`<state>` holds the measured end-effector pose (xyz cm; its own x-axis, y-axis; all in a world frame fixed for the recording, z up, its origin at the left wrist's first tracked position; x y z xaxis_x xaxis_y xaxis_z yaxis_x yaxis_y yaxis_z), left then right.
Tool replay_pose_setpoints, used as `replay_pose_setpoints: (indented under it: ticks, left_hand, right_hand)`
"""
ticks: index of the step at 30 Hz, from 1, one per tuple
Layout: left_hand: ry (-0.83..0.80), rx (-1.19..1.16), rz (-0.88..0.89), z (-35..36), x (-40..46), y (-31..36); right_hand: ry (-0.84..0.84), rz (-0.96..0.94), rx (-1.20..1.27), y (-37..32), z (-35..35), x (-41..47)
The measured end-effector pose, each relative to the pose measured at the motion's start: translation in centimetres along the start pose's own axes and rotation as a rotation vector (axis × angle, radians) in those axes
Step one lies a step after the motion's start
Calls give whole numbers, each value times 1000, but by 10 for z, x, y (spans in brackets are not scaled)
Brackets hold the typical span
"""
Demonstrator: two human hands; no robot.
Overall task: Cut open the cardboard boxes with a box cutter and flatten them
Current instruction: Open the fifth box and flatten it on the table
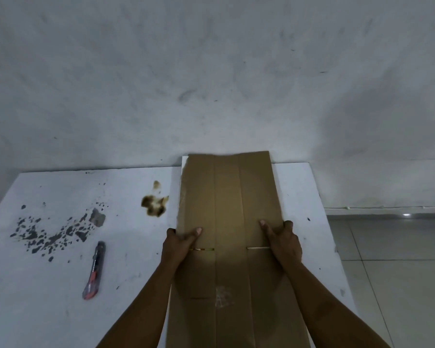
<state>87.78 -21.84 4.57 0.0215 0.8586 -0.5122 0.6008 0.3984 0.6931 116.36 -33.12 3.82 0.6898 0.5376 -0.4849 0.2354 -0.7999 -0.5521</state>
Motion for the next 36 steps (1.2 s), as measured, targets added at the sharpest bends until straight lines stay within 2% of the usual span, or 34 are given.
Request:
replay_pose_setpoints:
  ticks: [5, 8, 12, 16, 21, 25, 29, 36]
  left_hand:
    - [-152, -214, -20, -10, -13, -2]
    - [-236, -264, -4, -12, -26, 2]
    - [-247, -294, 78, -13, -38, 21]
    - [-277, -194, 232, -10, -50, 46]
    - [-262, -227, 252, -5, -71, 58]
    - [-310, -223, 291, -4, -94, 62]
    - [-335, -132, 373, 5, -119, 62]
    - [-330, 58, 485, 34, -151, 43]
  right_hand:
    - [-9, -77, 122, 11, -21, -13]
    - [24, -82, 148, 21, -31, -25]
    - [66, -91, 226, 31, -46, -45]
    - [137, -123, 300, 39, -62, -68]
    - [264, -107, 339, 53, -76, -106]
    - [359, -91, 328, 70, -85, -146]
    - [451, -35, 317, 90, -89, -178]
    - [515, 58, 293, 132, -99, -221]
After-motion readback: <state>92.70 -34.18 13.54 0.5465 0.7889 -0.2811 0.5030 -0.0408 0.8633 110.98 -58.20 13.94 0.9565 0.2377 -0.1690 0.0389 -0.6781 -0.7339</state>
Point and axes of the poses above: each hand's wrist, its own x-axis towards the middle knuckle, its own z-axis out of the palm, y = z × x, the point moved 2 cm from there along x, towards the middle knuckle, and after that the axes turned 4 degrees about z, right-handed, at the moved point
